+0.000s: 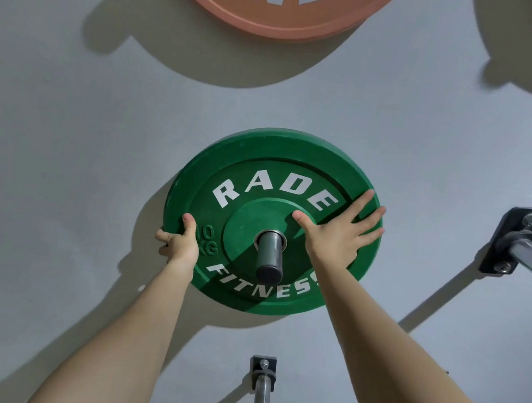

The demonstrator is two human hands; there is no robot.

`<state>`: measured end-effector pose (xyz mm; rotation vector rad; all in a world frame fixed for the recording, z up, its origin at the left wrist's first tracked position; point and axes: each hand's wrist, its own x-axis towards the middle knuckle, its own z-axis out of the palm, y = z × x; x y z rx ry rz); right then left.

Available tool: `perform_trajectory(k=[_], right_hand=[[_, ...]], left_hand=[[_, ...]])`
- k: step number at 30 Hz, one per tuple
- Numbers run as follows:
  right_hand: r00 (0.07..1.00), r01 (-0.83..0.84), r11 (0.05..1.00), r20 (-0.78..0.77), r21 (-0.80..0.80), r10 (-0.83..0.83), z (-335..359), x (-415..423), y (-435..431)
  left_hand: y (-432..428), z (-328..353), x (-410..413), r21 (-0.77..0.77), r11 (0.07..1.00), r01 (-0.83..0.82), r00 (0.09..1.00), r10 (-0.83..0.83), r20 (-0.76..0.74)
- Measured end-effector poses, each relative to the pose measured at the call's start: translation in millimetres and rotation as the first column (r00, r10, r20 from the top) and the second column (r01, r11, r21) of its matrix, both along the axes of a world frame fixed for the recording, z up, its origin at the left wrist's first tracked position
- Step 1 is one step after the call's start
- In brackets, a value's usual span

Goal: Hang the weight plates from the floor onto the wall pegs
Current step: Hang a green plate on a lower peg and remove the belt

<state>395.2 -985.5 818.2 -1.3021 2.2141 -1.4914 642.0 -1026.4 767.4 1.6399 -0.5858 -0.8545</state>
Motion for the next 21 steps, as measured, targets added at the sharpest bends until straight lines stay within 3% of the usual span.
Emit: perform_trajectory(k=[4, 7, 10, 21], right_hand=[[0.996, 0.015, 1.000, 0.085, -0.011, -0.014, -1, -3, 4], [0.907, 0.003, 0.986, 0.414, 0.165, -0.072, -11, 5, 12], [0.774, -0.140, 0.961, 0.631, 0.238, -0.043, -27, 18, 21], [0.775, -0.166, 0.941, 0.629, 0.294, -0.059, -22, 20, 13]], left_hand=[[8, 15, -8, 0.020, 0.998, -0.060, 0.998, 0.060, -0.033], [19, 28, -28, 0.110, 0.992, -0.058, 0.962, 0.085, -0.259], [30, 27, -51, 0.077, 0.992, 0.104, 0.962, -0.080, -0.260], [15, 33, -55, 0.120, 0.983, 0.141, 0.987, -0.129, -0.097]])
